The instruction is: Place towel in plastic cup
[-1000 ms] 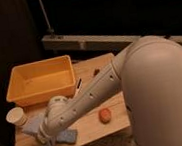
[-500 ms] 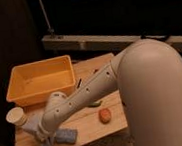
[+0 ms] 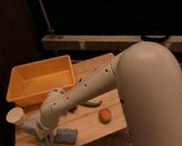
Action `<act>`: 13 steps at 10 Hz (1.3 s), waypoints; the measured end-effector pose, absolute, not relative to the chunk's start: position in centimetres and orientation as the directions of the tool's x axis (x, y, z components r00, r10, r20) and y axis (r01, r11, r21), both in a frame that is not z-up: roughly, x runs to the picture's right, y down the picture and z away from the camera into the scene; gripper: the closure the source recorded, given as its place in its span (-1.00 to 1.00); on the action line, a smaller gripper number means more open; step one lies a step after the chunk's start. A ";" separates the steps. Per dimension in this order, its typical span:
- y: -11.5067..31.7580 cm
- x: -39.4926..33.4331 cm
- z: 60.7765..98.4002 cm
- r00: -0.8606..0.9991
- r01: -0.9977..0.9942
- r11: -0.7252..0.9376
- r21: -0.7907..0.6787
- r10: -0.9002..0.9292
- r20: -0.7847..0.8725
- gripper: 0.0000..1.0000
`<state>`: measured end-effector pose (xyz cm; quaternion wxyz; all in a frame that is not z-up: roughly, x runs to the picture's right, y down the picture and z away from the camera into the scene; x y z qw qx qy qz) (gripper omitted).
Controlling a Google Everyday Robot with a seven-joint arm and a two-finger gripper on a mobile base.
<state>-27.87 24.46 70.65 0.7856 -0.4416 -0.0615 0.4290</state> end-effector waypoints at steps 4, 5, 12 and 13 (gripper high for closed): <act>23.3 -29.1 70.7 0.653 -0.596 0.261 -0.759 0.708 -0.270 -0.60; 23.1 -29.2 70.8 0.659 -0.593 0.264 -0.761 0.702 -0.271 -0.60; 20.9 -30.6 68.8 0.706 -0.495 0.290 -0.819 0.684 -0.185 -0.60; 21.0 -31.5 68.6 0.720 -0.481 0.297 -0.825 0.671 -0.178 -0.60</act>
